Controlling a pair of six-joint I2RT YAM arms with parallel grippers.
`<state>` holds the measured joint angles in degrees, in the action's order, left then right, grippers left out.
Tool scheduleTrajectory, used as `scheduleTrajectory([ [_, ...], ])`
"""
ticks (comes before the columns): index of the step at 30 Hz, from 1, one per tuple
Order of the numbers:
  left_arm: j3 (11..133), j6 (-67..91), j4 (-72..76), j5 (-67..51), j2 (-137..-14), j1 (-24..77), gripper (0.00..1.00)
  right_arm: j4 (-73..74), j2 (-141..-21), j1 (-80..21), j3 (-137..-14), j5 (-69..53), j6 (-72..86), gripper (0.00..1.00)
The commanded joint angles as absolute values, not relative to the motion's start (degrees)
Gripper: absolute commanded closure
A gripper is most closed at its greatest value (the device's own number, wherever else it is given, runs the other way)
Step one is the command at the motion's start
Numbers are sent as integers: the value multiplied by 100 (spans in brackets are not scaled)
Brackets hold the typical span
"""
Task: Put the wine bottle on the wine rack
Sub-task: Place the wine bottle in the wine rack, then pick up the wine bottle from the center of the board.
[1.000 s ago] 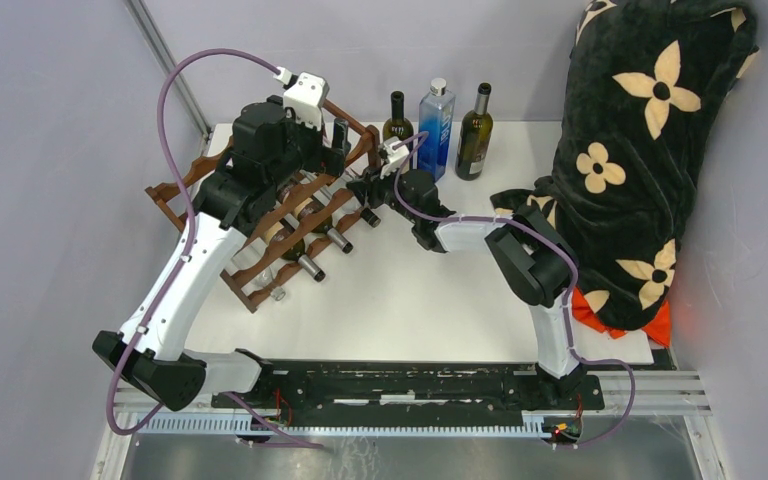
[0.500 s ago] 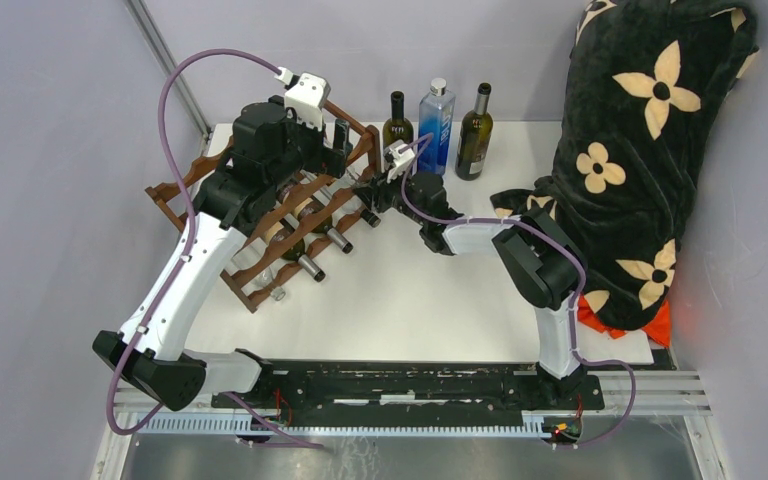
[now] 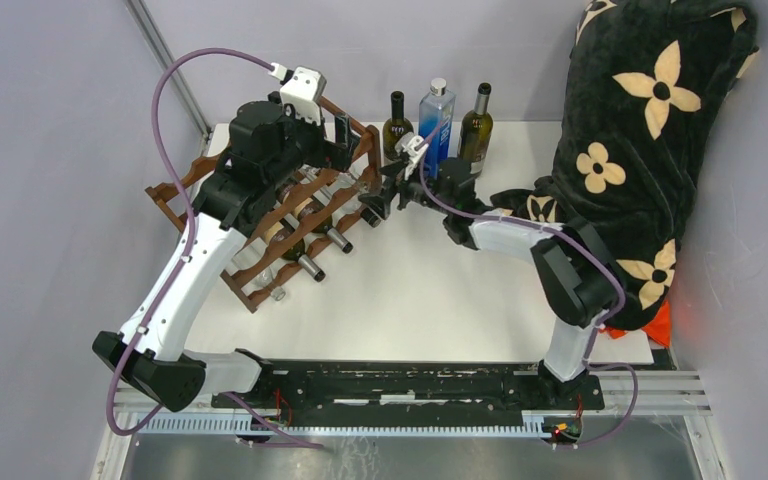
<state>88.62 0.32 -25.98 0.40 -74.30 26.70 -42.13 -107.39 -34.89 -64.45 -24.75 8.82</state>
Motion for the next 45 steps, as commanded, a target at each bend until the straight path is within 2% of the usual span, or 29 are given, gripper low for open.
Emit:
scheduleTrajectory([
  [1, 8791, 595, -1961, -359, -7221, 2646, 0, -3461, -9817, -3066, -6239, -4116, -260, 2],
  [4, 8708, 922, -1756, -493, -7209, 2639, 0, -2531, -9362, -2612, -6272, -4819, -1066, 2],
  [7, 8460, 1356, -1351, -556, -7178, 2637, 0, -1586, -8964, -2162, -6488, -4755, -1941, 2],
  [13, 7930, 2042, -558, -634, -7075, 2637, 0, -1218, -8052, -1814, -6382, -2561, -3090, 2],
  [16, 7865, 2185, -427, -749, -7120, 2637, 0, -1533, -7894, -1366, -6393, -2142, -2546, 2],
  [24, 7931, 2263, -398, -922, -7194, 2638, 0, -1444, -8522, -476, -7349, -2347, -1249, 5],
  [29, 7903, 2331, -396, -995, -7157, 2637, 0, -1393, -9276, -347, -8177, -2985, -1221, 6],
  [33, 7848, 2372, -451, -1028, -7093, 2639, 0, -1311, -9841, -336, -8817, -2993, -889, 5],
  [35, 7809, 2382, -491, -1020, -7029, 2638, 0, -1239, -10055, -326, -9089, -3013, -844, 2],
  [45, 7575, 2448, -536, -881, -6787, 2637, 0, -1241, -10498, -332, -9395, -2726, -936, 2],
])
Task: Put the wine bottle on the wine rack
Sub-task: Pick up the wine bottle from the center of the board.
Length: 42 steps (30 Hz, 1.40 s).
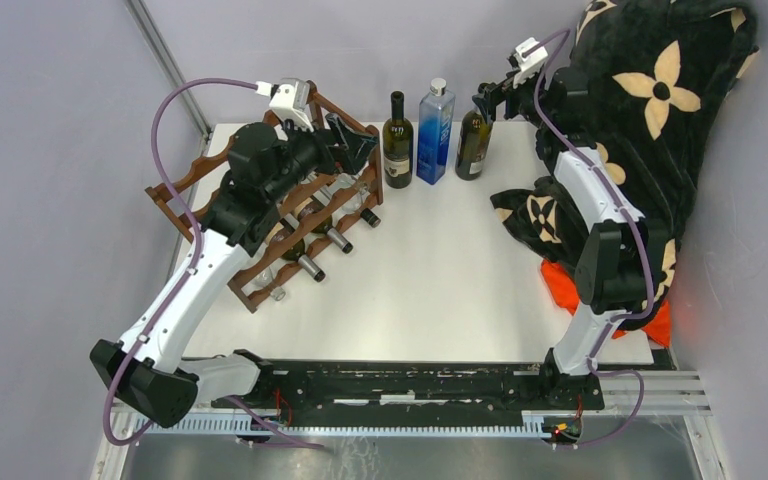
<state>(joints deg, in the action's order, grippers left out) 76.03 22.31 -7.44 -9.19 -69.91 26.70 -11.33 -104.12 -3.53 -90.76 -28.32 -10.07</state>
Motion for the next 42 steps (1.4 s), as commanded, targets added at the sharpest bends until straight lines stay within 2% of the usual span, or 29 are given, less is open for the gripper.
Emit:
scheduleTrajectory([
  [1, 7562, 2452, -544, -868, -6779, 2637, 0, -1250, -10526, -328, -9402, -2753, -949, 2],
  [14, 7465, 2496, -517, -782, -6679, 2638, 0, -959, -11324, -336, -10191, -2551, -984, 2],
  [18, 7376, 2565, -466, -781, -6621, 2640, 0, -907, -11576, -354, -10418, -2486, -971, 9],
  [22, 7359, 2597, -466, -788, -6592, 2642, 0, -974, -11720, -363, -10507, -2395, -991, 21],
  [24, 7348, 2601, -475, -807, -6584, 2637, 0, -991, -11758, -376, -10522, -2381, -1010, 37],
  [26, 7340, 2606, -488, -818, -6583, 2637, 0, -1010, -11727, -376, -10488, -2335, -1035, 57],
  [29, 7321, 2610, -500, -897, -6574, 2639, 0, -1145, -11518, -342, -10210, -2252, -1066, 79],
  [32, 7266, 2602, -497, -1011, -6559, 2637, 1, -1403, -11085, -246, -9746, -2341, -992, 95],
  [34, 7240, 2595, -481, -1130, -6565, 2638, 1, -1490, -10796, -157, -9479, -2405, -856, 100],
  [42, 6902, 2414, 409, -2191, -6757, 2653, 4, -1750, -9367, 233, -8218, -2883, 128, 100],
])
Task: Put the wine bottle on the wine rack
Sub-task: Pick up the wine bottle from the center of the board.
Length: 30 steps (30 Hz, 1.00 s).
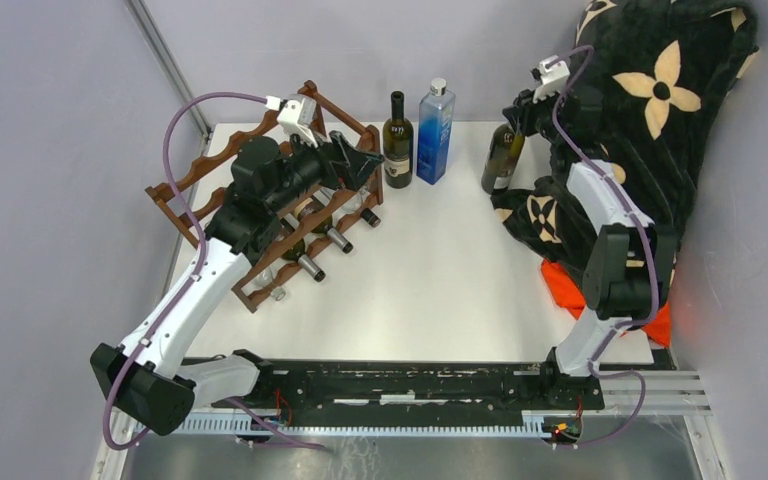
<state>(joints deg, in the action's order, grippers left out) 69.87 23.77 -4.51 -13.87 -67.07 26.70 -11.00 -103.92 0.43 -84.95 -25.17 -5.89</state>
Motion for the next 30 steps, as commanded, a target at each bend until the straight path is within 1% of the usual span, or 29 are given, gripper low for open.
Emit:
scheduleTrajectory([
  [1, 6884, 2353, 521, -2316, -6816, 2678, 5, -1763, -9179, 267, -8059, -2977, 375, 100],
  [5, 6902, 1703, 695, -2438, -7051, 2974, 4, -2010, -8474, 384, -7346, -3294, 1359, 100],
  [10, 6737, 555, 821, -2178, -7397, 3708, 2, -2745, -7629, 425, -6424, -3630, 2817, 100],
  [13, 6496, -80, 1084, -1935, -7621, 4066, 1, -3082, -7352, 417, -5920, -3874, 3836, 100],
  [16, 6228, -270, 1503, -1813, -7875, 4202, 0, -3345, -7073, 399, -5327, -4017, 4548, 100],
  [20, 6015, -208, 2002, -1785, -8202, 4218, 0, -3327, -6733, 343, -4798, -4043, 4743, 100],
  [23, 5946, -117, 2355, -2034, -8504, 4253, 0, -3334, -6571, 279, -4551, -4016, 4895, 100],
  [30, 5969, 139, 2955, -2626, -9197, 4484, 0, -3662, -6530, 168, -4406, -3987, 5254, 100],
])
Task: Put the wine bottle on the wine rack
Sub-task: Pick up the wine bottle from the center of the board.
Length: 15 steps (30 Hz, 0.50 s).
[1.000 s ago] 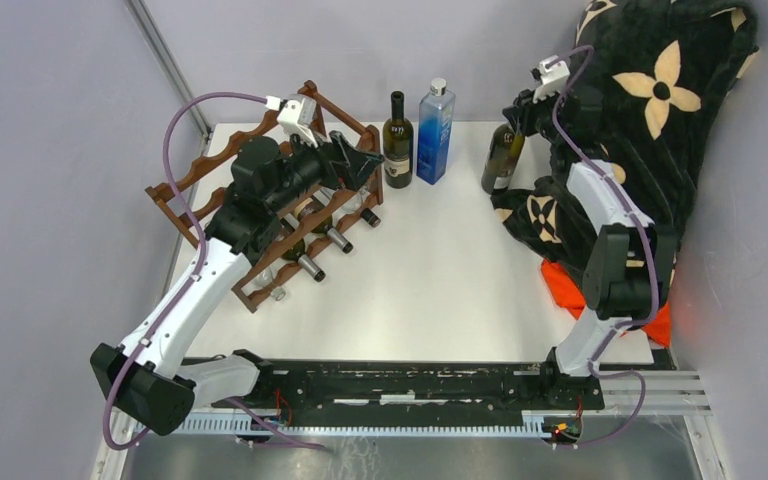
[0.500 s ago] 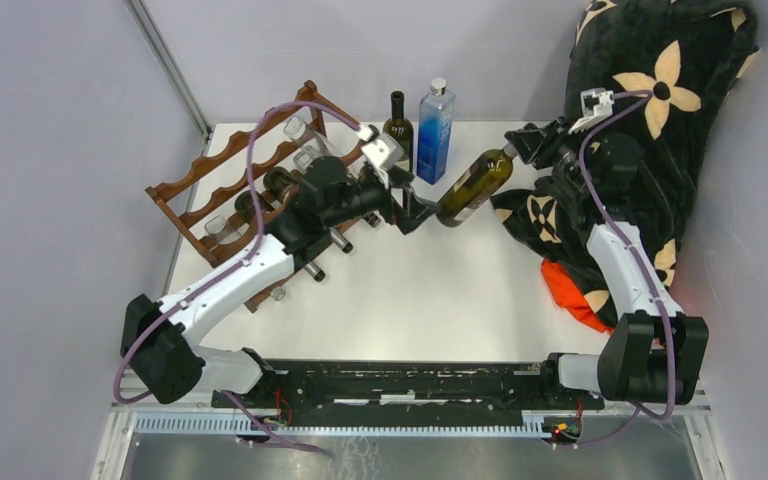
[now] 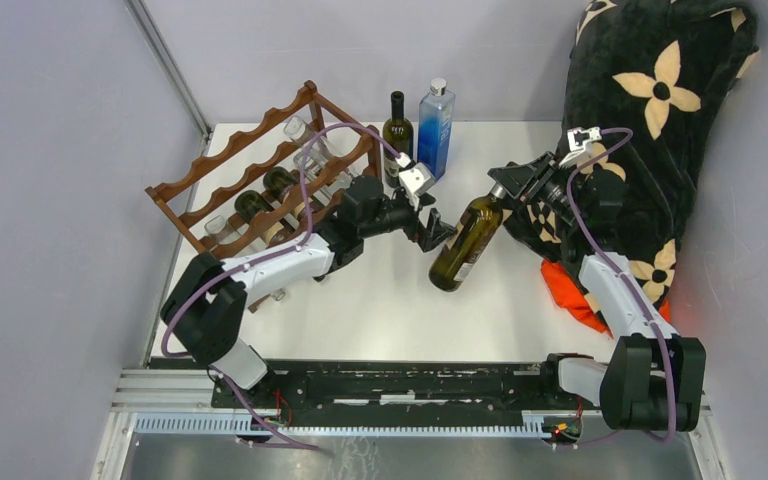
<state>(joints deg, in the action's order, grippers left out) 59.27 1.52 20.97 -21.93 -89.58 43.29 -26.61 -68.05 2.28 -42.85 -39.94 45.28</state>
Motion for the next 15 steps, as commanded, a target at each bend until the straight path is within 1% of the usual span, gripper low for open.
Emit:
scheduleTrajectory([
  [1, 5961, 240, 3064, -2723, -9259, 4502, 0, -3708, -6539, 147, -4392, -3991, 5264, 100],
  [6, 5949, 780, 3591, -3199, -9460, 4571, 0, -3900, -6613, 80, -4359, -3983, 5378, 100],
  [14, 5841, 1490, 4193, -3014, -9901, 4755, 0, -4130, -6693, 31, -4572, -3943, 5604, 100],
  [15, 5841, 1520, 4250, -2937, -9948, 4775, 0, -4135, -6697, -114, -4607, -3938, 5631, 100],
])
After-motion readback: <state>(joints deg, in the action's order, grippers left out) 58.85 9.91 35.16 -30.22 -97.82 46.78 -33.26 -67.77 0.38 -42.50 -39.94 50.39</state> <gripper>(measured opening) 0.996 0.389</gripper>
